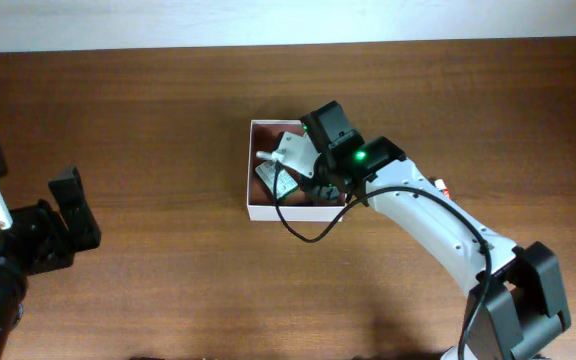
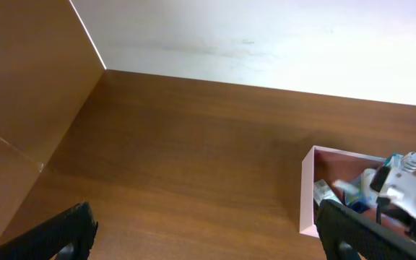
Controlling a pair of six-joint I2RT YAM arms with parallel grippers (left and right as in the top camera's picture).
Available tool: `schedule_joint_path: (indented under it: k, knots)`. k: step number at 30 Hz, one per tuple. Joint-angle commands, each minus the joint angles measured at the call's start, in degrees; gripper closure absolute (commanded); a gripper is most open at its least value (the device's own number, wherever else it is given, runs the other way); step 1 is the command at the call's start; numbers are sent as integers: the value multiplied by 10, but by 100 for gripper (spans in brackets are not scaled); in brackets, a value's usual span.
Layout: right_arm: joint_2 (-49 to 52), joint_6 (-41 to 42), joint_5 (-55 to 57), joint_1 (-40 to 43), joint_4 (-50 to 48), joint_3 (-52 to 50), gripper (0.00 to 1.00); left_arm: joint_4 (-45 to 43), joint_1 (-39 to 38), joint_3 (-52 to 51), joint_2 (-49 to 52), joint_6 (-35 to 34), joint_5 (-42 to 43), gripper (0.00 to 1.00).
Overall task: Pack container
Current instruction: 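Move the toothbrush into the box and release it, then grasp the Colgate toothpaste tube with the right gripper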
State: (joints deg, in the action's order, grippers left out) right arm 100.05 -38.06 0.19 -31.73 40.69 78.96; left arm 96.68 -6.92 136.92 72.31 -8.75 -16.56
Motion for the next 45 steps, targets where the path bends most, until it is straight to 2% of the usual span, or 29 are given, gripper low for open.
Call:
schedule_joint_path:
  k: [1, 6, 10, 14, 18, 24, 31, 35, 40, 45]
  knots:
    - [-1, -1, 15, -26, 9, 11, 60, 0, 3, -2, -2, 7, -8, 0]
    - [-30, 106, 128, -48, 78, 64, 57, 0, 3, -2, -2, 7, -8, 1]
    - [-68, 225, 142, -37, 180, 139, 48, 0, 3, -2, -2, 7, -8, 1]
    - [-111, 372, 137, 15, 273, 193, 41, 0, 3, -2, -2, 7, -8, 1]
    - [-139, 460, 113, 103, 334, 196, 38, 0, 3, -2, -2, 7, -8, 0]
    - [-117, 463, 40, 256, 362, 163, 34, 0, 3, -2, -2, 7, -8, 1]
    - [-38, 435, 8, 357, 285, 36, 32, 0, 3, -2, -2, 7, -8, 1]
    - [10, 409, 5, 372, 233, -2, 26, 0, 3, -2, -2, 7, -8, 1]
    - [75, 402, 4, 395, 188, -3, 27, 0, 3, -2, -2, 7, -8, 0]
    - [129, 398, 4, 411, 175, -3, 37, 0, 3, -2, -2, 7, -8, 1]
